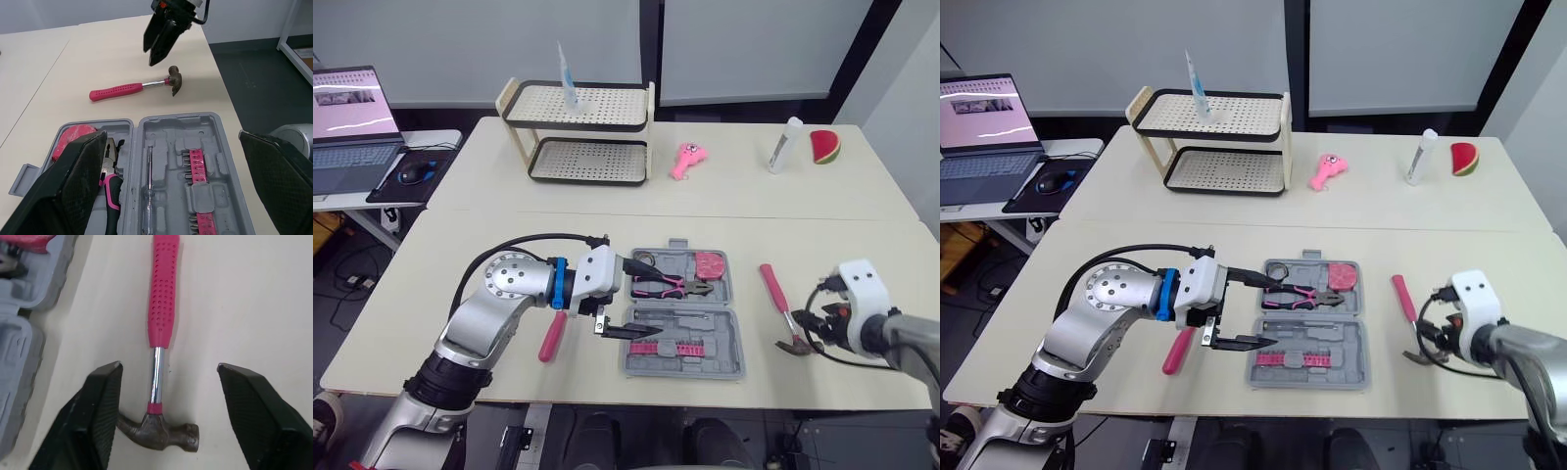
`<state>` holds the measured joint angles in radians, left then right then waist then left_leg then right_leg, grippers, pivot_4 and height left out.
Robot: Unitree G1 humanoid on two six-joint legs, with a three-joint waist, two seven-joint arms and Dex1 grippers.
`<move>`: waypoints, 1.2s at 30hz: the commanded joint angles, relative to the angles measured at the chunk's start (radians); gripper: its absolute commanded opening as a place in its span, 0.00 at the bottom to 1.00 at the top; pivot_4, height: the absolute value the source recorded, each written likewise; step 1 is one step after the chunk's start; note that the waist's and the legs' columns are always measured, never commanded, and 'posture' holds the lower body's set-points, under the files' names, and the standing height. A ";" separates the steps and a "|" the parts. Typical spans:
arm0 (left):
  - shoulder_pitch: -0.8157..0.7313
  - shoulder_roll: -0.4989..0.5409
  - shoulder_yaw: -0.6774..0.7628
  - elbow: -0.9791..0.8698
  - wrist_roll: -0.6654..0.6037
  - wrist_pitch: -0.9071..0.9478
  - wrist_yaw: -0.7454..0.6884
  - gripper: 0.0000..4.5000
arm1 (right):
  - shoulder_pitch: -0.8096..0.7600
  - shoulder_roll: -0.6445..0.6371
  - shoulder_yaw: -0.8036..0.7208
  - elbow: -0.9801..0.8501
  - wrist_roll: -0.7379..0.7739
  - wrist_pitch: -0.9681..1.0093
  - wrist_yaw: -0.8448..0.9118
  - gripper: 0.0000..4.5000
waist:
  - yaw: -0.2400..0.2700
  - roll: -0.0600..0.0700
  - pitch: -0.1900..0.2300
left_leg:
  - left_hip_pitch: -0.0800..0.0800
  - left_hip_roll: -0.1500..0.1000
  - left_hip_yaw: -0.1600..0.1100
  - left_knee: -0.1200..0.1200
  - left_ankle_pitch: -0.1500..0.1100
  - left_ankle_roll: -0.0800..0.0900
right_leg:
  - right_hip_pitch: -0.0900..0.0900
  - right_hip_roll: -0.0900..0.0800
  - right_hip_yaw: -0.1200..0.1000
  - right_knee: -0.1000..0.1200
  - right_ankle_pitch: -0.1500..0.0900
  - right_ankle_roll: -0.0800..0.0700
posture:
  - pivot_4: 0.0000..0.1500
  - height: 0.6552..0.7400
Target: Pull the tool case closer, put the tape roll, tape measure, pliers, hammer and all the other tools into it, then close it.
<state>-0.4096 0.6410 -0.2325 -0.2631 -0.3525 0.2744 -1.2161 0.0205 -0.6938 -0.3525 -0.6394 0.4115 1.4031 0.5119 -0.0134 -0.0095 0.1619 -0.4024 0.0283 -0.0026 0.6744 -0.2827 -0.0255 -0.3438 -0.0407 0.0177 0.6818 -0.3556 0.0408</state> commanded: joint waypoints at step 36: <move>-0.027 -0.026 -0.008 0.006 0.000 -0.030 -0.016 1.00 | 0.086 0.173 0.177 0.302 -0.181 -0.538 -0.153 0.53 | 0.007 0.000 0.000 | 0.001 0.000 -0.001 0.000 0.000 0.000 | 0.001 0.002 0.001 0.000 0.000 0.000 | 1.00 1.00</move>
<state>-0.4370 0.6077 -0.2511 -0.2259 -0.3497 0.2522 -1.2333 0.1054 -0.5140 -0.1722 -0.3410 0.2426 0.8766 0.3643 -0.0062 -0.0096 0.1616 -0.4010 0.0287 -0.0038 0.6749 -0.2827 -0.0257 -0.3425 -0.0387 0.0185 0.6821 -0.3556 0.0409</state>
